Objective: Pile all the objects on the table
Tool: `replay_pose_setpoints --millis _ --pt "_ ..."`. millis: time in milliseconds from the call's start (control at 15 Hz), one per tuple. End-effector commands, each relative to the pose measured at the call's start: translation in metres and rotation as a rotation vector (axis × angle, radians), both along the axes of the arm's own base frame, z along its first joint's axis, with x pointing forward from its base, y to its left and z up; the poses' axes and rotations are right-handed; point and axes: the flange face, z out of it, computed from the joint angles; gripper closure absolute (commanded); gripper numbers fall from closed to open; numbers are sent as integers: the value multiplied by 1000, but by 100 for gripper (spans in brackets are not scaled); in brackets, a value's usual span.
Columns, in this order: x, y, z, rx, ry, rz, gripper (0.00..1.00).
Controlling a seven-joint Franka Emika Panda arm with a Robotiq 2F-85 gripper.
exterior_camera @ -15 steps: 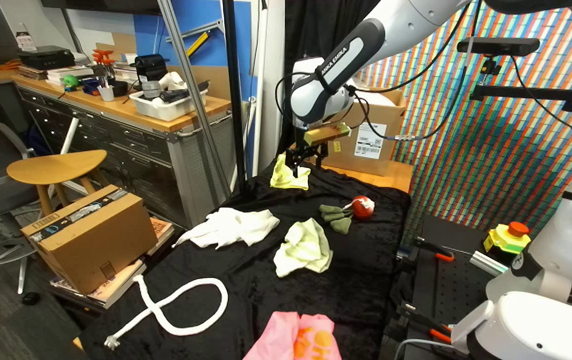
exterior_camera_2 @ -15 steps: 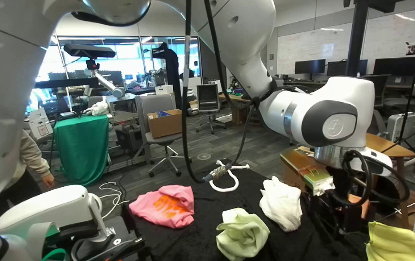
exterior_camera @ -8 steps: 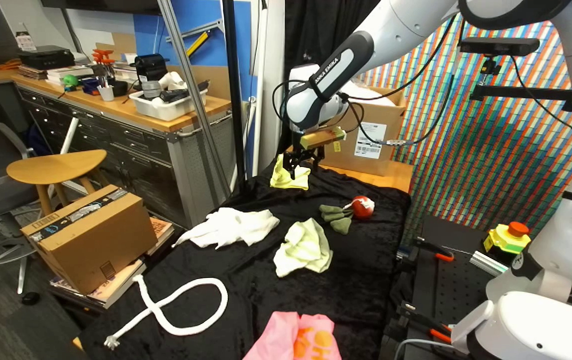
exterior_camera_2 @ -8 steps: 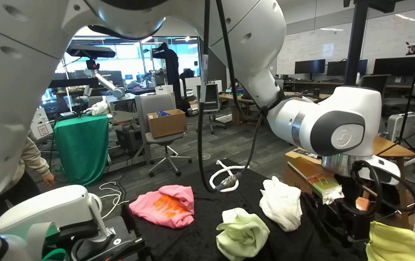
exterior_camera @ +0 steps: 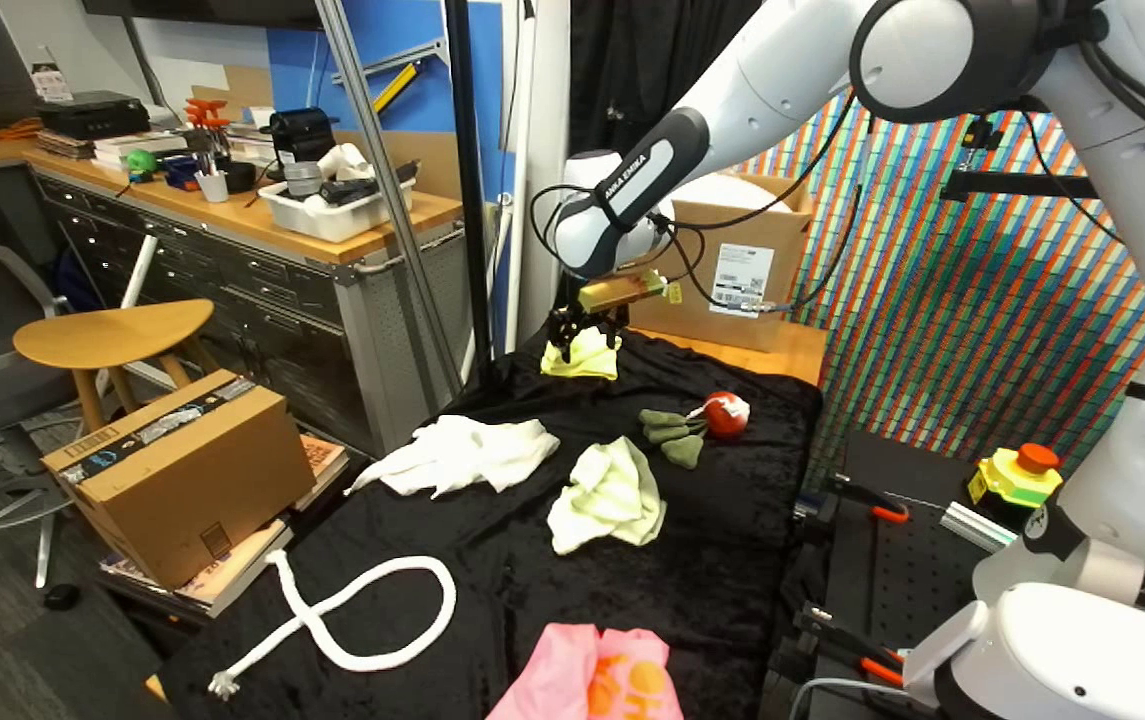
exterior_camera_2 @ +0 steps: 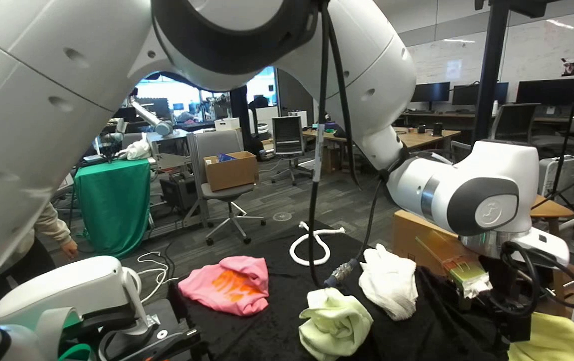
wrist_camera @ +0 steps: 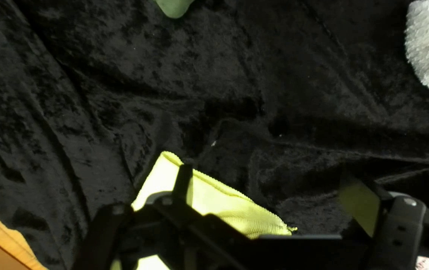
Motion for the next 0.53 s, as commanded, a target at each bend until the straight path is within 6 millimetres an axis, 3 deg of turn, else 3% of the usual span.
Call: replay_pose_setpoints --millis 0,467 --pt "17 -11 -17 -8 -52 -51 0" --pt "22 -14 -52 -44 -70 -115 0"
